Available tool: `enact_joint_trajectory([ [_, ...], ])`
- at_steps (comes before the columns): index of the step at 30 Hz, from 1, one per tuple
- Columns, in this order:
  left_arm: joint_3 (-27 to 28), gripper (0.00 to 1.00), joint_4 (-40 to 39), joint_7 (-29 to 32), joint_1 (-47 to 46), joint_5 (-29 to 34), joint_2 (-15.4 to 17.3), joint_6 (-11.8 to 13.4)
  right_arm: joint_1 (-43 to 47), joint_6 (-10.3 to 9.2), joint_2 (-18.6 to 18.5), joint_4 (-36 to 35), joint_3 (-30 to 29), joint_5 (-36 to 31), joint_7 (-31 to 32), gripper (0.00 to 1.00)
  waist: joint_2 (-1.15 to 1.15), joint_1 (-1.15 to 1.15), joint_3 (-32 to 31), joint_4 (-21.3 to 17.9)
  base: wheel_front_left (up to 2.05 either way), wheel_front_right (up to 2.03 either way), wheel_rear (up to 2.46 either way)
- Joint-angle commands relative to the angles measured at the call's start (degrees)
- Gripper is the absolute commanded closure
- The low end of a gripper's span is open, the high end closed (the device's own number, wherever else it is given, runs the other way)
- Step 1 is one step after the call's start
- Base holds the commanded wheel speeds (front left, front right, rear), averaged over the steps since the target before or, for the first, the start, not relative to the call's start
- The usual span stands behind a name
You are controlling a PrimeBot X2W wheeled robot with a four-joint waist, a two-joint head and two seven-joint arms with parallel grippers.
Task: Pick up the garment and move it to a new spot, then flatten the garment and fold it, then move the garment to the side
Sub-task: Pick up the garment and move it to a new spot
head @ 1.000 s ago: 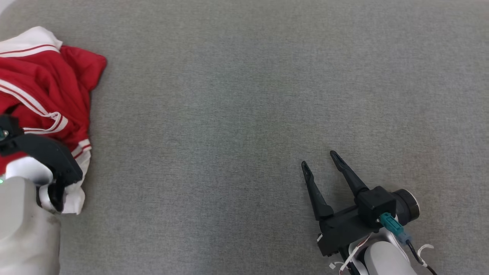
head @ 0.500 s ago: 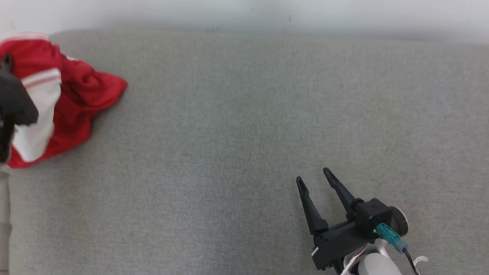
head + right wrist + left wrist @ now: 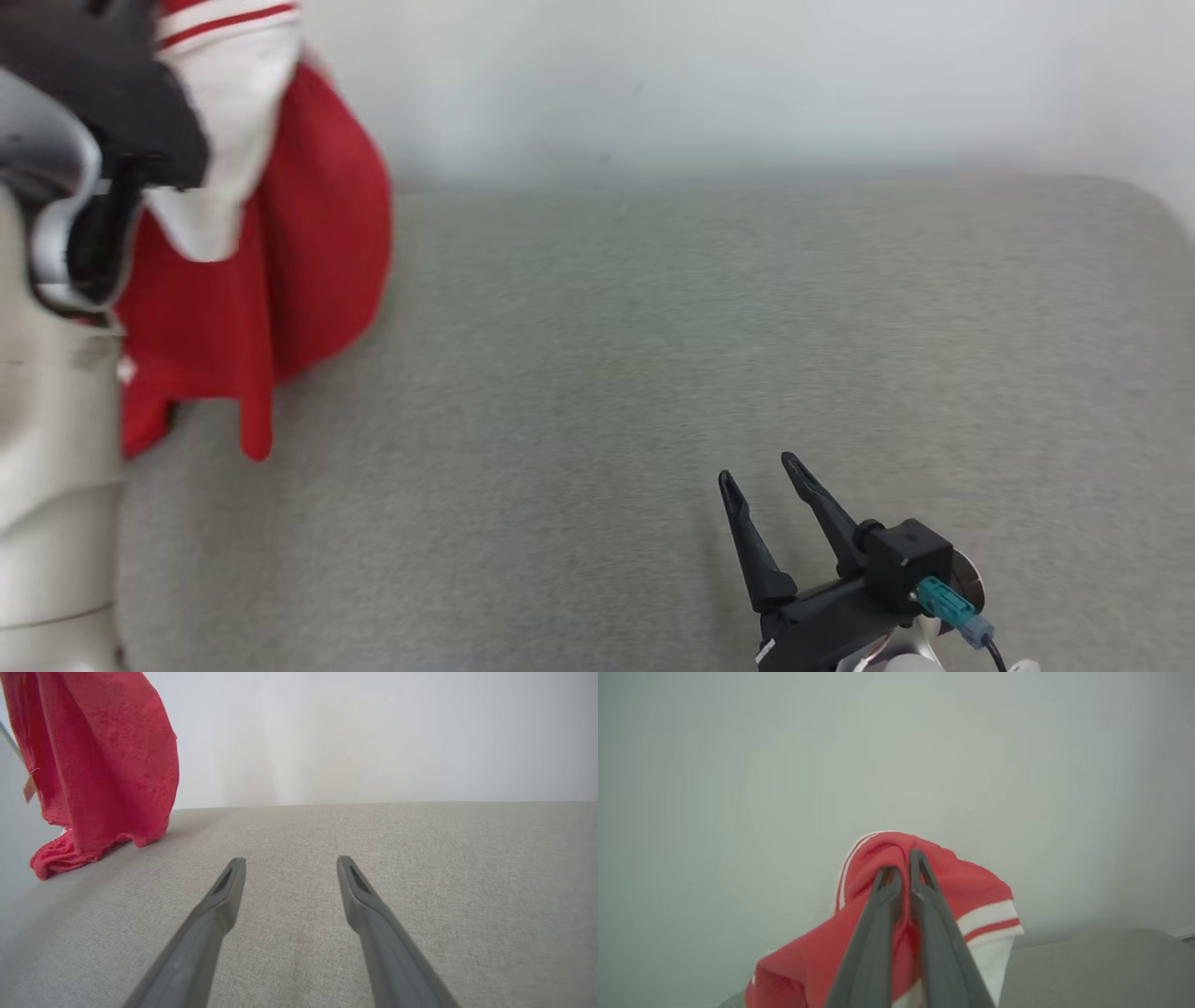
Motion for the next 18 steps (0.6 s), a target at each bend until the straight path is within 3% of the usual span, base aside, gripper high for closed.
enact_joint_trajectory([
  [1, -0.83, 1.00, -1.19, -0.69, -0.26, -1.14, -1.76, -0.11, 0.91, -0.14, -0.06, -0.22, -0.25, -0.03, -0.01, 0.00, 0.00, 0.01, -2.96, -6.01, 0.00, 0.00, 0.00],
  [10, -5.38, 1.00, -2.38, -3.85, 2.51, -4.28, -9.79, -0.20, 1.49, -0.14, -0.05, -0.49, -2.10, -2.18, -0.03, 0.00, 0.00, 0.01, -1.84, -15.91, 0.00, 0.00, 0.00],
  [18, -9.91, 1.00, 2.65, -7.15, 5.78, -3.57, -12.51, 0.78, 0.21, -0.14, -0.04, -1.46, -2.20, -1.79, -0.03, 0.00, 0.00, 0.01, 1.65, -21.44, 0.00, 0.00, 0.00],
])
